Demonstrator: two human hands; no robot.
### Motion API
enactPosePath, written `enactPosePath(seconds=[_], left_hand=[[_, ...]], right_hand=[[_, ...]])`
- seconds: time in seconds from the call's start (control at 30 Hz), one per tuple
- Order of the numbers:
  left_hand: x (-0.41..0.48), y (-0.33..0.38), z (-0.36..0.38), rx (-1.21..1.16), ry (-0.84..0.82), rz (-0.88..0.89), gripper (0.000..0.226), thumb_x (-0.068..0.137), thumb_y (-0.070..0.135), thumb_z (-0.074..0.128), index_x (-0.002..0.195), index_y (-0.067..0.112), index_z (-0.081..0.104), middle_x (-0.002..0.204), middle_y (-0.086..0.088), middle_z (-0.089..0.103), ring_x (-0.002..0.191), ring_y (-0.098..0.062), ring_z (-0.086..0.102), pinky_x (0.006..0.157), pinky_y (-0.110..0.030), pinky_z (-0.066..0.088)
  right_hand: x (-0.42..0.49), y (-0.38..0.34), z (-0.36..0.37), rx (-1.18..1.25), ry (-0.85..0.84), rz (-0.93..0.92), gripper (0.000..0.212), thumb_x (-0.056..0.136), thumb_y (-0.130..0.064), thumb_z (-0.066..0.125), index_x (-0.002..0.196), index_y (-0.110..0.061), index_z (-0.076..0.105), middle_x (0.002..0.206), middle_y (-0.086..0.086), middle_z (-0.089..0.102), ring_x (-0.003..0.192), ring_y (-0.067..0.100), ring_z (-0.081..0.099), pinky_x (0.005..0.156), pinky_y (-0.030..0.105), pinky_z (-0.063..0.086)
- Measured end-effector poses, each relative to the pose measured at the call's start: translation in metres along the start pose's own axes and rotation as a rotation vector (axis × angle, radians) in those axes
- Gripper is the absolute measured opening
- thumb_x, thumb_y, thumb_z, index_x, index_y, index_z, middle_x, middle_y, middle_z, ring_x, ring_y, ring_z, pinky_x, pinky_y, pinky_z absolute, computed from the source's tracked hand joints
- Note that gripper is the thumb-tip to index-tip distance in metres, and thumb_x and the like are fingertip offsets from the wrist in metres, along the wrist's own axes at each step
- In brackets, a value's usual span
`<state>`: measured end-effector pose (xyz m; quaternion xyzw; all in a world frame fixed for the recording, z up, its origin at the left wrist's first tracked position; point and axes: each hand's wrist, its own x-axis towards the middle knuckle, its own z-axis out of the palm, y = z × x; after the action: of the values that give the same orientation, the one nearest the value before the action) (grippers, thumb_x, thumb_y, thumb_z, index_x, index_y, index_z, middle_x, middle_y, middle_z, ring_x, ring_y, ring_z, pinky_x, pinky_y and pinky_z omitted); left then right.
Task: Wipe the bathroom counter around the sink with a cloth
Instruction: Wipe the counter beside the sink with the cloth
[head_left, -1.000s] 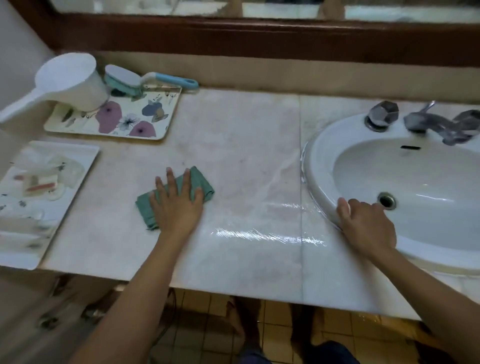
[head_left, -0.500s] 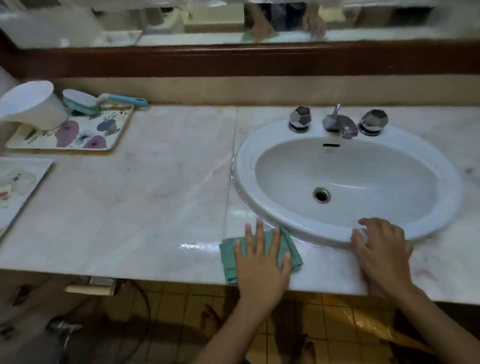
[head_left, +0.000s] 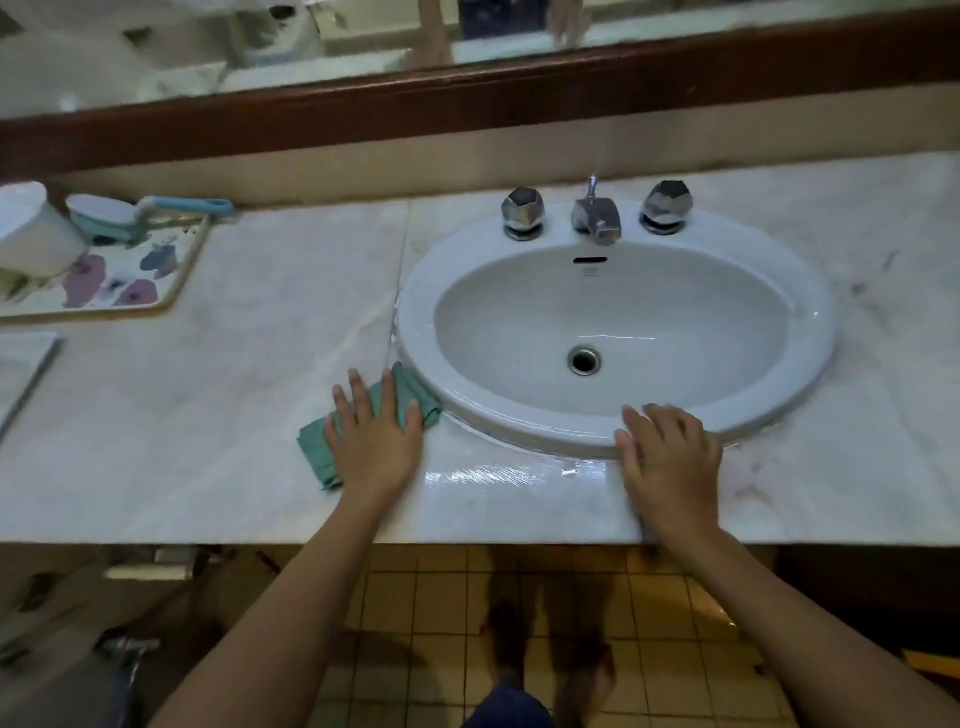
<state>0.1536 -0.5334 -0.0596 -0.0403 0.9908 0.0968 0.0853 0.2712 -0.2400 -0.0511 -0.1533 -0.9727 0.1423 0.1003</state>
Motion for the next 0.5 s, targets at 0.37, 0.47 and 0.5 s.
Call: enactPosePath(seconds=[0.37,0.47,0.5], left_hand=[[-0.146,0.187,0.041,-0.23,-0.303,-0.195,0.088,0.092,0.061,0.024,0.151,0.011,-0.018,0.149,-0.015,-0.042,0.138,-0.037,-0.036,0.112,-0.058,-0.01],[-0.144,0.195,0.032,-0.3,-0.415,-0.216,0.089,0.093,0.058,0.032,0.151,0.014,-0.019,0.149,-0.012,-0.044,0.137,-0.033,-0.039,0.113,-0.055,-0.012],[-0.144,0.188,0.025,-0.324,-0.446,-0.197,0.088,0.093,0.056,0.035,0.152,0.018,-0.016,0.152,-0.009,-0.04,0.14,-0.031,-0.036,0.114,-0.053,-0.009]], right_hand=[[-0.035,0.033,-0.023,0.419,0.119,0.086,0.033,0.088,-0.015,0.046,0.108,-0.007,0.071,0.123,0.01,0.064,0.114,0.031,0.052,0.099,0.013,0.028],[-0.06,0.041,-0.03,0.428,0.137,0.203,0.042,0.086,-0.027,0.038,0.102,-0.009,0.072,0.117,0.007,0.067,0.109,0.032,0.053,0.09,0.019,0.03],[-0.066,0.039,-0.03,0.417,0.123,0.215,0.042,0.086,-0.029,0.038,0.101,-0.01,0.073,0.116,0.006,0.066,0.108,0.032,0.052,0.089,0.02,0.03]])
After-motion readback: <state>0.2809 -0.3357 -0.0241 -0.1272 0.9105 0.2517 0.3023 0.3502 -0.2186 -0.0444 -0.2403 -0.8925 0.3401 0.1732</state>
